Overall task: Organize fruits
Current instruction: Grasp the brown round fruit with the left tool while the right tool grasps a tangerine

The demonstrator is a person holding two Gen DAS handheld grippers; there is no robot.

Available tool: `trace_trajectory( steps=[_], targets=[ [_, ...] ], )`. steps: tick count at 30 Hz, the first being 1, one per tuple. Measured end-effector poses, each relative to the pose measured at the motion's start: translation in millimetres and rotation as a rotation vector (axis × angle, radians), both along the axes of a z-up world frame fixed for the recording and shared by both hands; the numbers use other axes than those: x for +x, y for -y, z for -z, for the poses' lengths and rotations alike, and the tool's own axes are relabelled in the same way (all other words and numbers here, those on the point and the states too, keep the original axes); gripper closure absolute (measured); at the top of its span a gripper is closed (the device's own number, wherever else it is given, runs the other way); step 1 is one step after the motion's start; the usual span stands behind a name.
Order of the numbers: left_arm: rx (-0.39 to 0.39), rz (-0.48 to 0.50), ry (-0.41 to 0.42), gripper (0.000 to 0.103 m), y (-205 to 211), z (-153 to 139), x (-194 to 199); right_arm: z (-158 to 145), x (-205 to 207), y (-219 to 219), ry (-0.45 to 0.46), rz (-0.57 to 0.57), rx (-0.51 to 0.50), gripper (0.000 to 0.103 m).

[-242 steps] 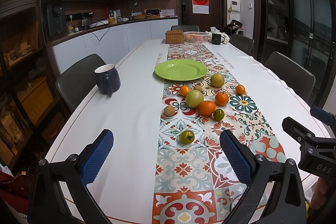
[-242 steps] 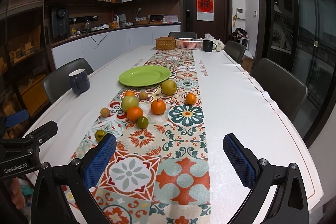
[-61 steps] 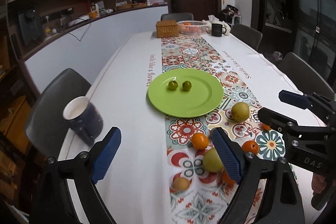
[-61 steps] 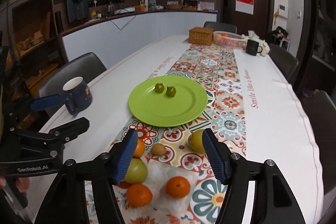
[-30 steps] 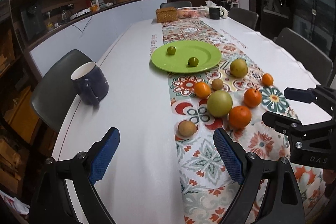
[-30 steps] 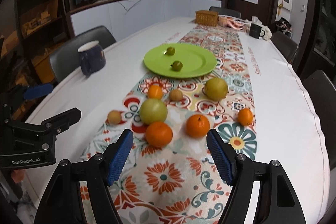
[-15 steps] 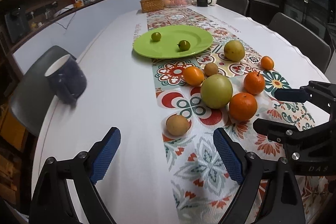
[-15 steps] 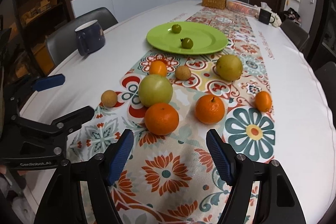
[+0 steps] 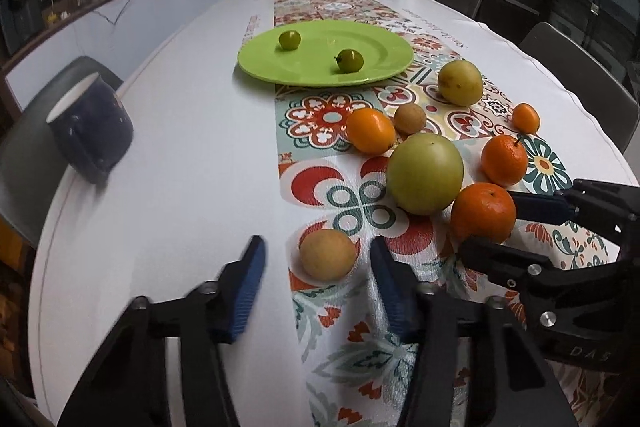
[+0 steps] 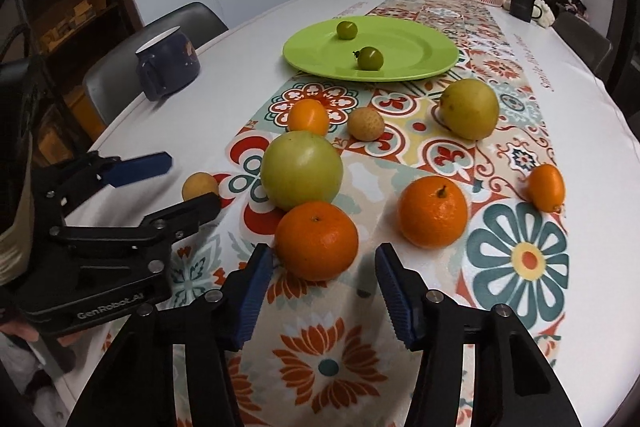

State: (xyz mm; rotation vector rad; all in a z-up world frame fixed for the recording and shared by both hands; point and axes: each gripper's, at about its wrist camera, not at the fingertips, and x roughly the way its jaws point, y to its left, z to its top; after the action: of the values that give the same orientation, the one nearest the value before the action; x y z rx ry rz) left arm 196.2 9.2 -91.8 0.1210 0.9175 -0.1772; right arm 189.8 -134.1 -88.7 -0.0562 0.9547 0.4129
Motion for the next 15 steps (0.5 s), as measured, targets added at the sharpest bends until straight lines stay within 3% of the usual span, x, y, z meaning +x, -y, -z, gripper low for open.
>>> trace_trajectory(
  steps=[6, 15],
  targets=[
    [-0.039, -0.016, -0.033, 0.074, -1.2, 5.8, 2.3, 3.4, 3.1, -4.3, -0.001, -0.008, -0.003, 0.058],
    [-0.054, -0.018, -0.032, 0.074, 0.3, 0.1, -4.3, 0.6, 0.3, -2.6, 0.001, -0.001, 0.007, 0.060]
  ],
)
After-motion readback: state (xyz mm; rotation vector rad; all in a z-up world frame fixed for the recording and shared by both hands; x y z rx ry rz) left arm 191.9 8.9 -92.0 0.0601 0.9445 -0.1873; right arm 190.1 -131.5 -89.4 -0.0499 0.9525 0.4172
